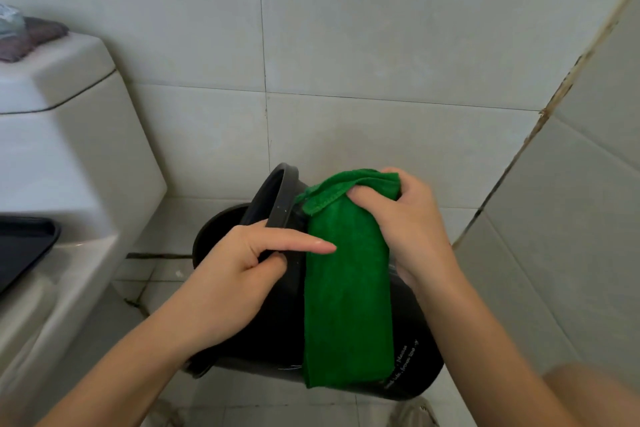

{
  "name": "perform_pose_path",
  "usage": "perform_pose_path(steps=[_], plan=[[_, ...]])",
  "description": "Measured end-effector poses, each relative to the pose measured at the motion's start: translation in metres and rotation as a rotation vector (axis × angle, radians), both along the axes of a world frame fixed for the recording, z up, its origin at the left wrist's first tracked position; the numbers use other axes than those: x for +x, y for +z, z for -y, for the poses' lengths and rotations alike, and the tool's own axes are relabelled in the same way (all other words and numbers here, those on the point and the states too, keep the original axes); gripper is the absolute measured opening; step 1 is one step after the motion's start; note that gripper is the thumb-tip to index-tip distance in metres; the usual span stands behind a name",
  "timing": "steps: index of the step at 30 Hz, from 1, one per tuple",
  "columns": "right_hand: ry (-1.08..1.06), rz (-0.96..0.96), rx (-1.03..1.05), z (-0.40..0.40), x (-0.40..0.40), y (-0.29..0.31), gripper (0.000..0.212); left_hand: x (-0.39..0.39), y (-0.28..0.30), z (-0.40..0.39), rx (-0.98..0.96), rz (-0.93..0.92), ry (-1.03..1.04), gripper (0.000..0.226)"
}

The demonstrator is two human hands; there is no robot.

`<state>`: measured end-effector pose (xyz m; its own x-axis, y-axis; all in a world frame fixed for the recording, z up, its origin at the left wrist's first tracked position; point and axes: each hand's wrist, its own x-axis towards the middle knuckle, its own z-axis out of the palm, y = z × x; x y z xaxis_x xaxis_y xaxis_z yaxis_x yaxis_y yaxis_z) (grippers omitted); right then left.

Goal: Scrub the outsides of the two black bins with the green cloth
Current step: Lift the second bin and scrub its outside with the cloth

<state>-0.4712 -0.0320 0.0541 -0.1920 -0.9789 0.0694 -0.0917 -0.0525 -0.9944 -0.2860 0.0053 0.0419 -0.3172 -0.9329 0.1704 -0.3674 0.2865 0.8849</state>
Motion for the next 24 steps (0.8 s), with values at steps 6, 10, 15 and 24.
perform_pose_path(steps=[6,10,15,24], plan=[[-0.113,0.431,-0.022,0.007,0.004,0.006,0.007,0.001,-0.001,0.002,-0.027,-0.028,0.01,0.054],[-0.056,0.482,0.024,0.006,0.007,0.007,0.007,-0.006,-0.001,-0.001,-0.007,-0.097,0.065,0.049],[0.041,0.399,-0.065,0.002,0.002,0.009,0.009,-0.008,-0.006,0.0,-0.038,-0.11,0.168,0.023],[0.476,-0.258,-0.604,-0.022,-0.015,0.011,0.046,0.003,0.011,0.002,-0.11,-0.204,0.225,0.042]])
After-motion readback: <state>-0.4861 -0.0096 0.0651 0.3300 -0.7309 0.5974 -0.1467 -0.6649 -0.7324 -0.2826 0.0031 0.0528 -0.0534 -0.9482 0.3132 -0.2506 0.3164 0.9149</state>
